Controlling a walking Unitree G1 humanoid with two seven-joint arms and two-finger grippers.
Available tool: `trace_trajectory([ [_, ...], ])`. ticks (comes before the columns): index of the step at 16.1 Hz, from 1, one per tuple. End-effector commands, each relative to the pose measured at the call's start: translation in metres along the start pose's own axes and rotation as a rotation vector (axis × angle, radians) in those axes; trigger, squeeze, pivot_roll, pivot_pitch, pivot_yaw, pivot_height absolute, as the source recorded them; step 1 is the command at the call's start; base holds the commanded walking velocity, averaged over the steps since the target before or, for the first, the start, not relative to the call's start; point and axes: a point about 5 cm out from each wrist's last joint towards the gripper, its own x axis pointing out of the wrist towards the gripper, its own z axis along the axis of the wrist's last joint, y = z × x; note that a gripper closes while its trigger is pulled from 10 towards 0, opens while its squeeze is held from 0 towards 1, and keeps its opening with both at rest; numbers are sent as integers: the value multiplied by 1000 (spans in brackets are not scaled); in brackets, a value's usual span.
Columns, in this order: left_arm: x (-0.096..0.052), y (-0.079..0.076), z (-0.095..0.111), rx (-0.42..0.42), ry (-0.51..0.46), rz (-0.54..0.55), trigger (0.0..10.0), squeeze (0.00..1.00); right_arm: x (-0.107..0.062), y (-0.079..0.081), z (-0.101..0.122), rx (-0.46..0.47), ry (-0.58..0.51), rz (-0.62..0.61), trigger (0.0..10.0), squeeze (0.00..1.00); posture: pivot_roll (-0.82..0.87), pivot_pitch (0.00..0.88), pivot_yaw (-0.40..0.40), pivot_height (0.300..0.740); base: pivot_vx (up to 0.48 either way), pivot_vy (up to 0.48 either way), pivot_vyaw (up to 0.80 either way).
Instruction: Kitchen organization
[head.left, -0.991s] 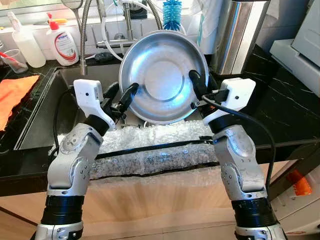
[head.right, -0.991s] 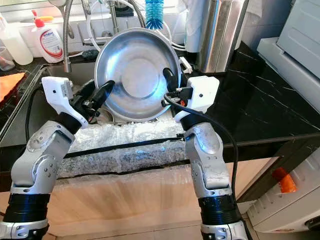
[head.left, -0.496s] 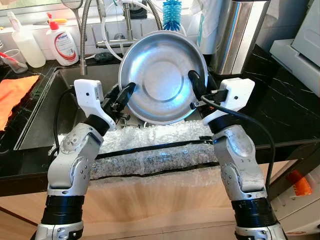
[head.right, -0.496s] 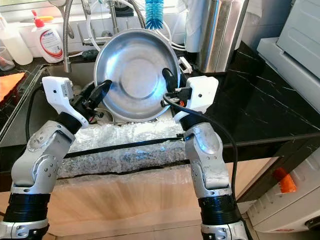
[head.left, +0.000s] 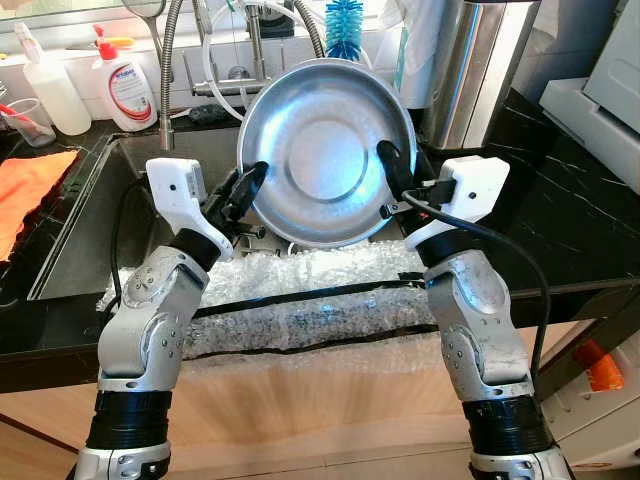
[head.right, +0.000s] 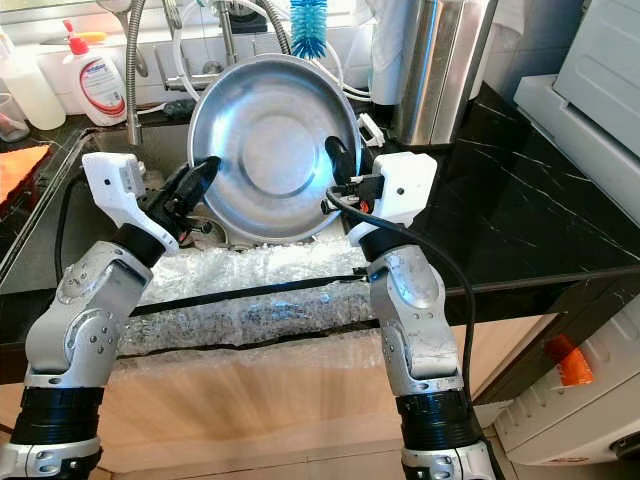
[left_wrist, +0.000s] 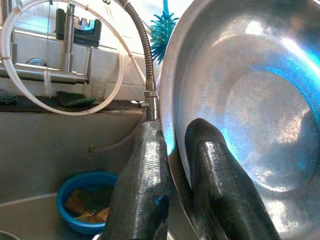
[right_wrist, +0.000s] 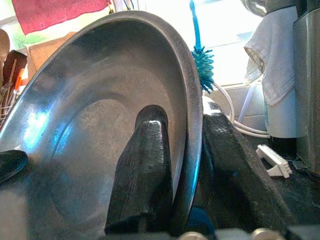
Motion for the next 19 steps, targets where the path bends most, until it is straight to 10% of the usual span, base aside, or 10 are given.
trace_trajectory([
  [1, 2, -2, 3, 44, 5, -15, 0, 0, 2, 6, 9, -17, -30, 37, 10000, 0, -43, 26, 56, 740, 0, 0, 0],
  [6, 3, -1, 7, 31, -23, -1, 0, 0, 4, 7, 8, -13, -24, 49, 10000, 0, -40, 21, 50, 740, 0, 0, 0],
  [7, 3, -1, 7, 31, -26, -1, 0, 0, 4, 7, 8, -10, -23, 51, 10000, 224, -41, 15, 49, 740, 0, 0, 0],
  [8, 4, -1, 9, 20, -39, 4, 0, 0, 4, 8, 7, 0, -23, 57, 10000, 1000, -41, 15, 49, 740, 0, 0, 0],
  [18, 10, 0, 26, -17, -201, 133, 0, 0, 1, 23, 1, 60, 31, 184, 10000, 1000, -44, 12, 41, 740, 0, 0, 0],
  [19, 9, 1, 27, -13, -217, 158, 0, 0, -2, 29, -2, 62, 54, 229, 10000, 145, -47, 16, 41, 740, 0, 0, 0],
])
